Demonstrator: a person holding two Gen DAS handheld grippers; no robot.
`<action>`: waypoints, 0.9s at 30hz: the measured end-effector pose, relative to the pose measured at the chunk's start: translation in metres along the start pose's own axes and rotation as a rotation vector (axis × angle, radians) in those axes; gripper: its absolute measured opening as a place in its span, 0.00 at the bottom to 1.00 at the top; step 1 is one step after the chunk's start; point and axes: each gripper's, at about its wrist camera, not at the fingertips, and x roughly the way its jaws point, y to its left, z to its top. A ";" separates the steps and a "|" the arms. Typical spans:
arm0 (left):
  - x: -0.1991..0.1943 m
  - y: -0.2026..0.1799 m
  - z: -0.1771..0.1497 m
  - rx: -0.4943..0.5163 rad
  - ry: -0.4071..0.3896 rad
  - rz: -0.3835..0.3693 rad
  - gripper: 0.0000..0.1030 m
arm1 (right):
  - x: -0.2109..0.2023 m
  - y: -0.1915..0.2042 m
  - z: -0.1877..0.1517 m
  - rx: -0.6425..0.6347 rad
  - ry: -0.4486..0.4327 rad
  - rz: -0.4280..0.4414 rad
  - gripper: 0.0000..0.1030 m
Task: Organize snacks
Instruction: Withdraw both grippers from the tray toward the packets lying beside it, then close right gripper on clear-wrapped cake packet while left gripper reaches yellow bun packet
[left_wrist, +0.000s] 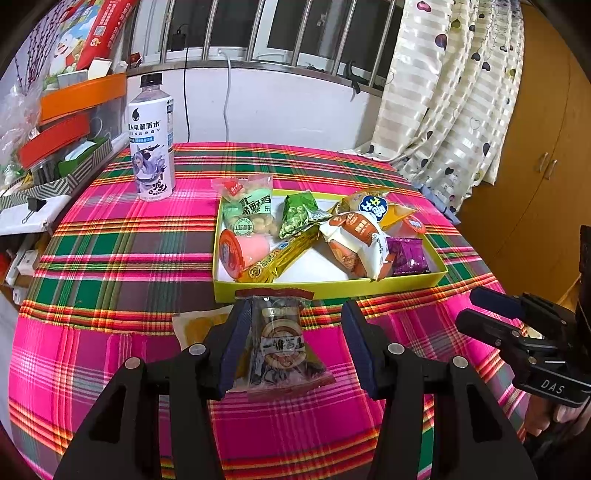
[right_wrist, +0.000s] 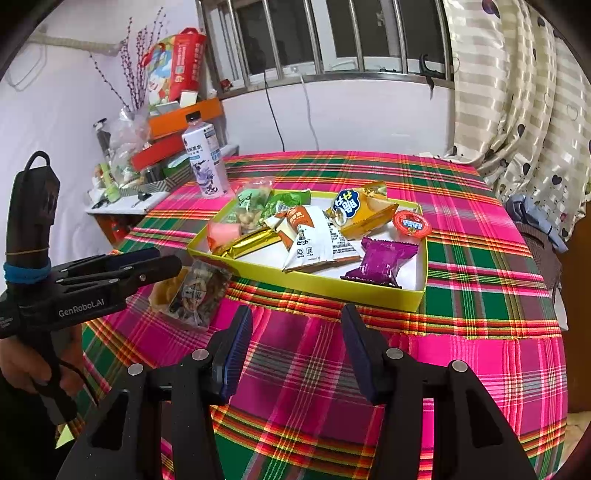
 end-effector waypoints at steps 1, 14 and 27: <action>0.000 0.000 0.000 0.000 0.000 0.001 0.51 | 0.001 0.000 0.000 0.001 0.003 0.000 0.48; -0.004 0.017 -0.009 -0.041 0.007 0.016 0.51 | 0.013 0.007 -0.003 0.002 0.030 0.020 0.49; -0.009 0.047 -0.014 -0.103 0.001 0.048 0.51 | 0.022 0.015 0.001 0.019 0.051 0.038 0.49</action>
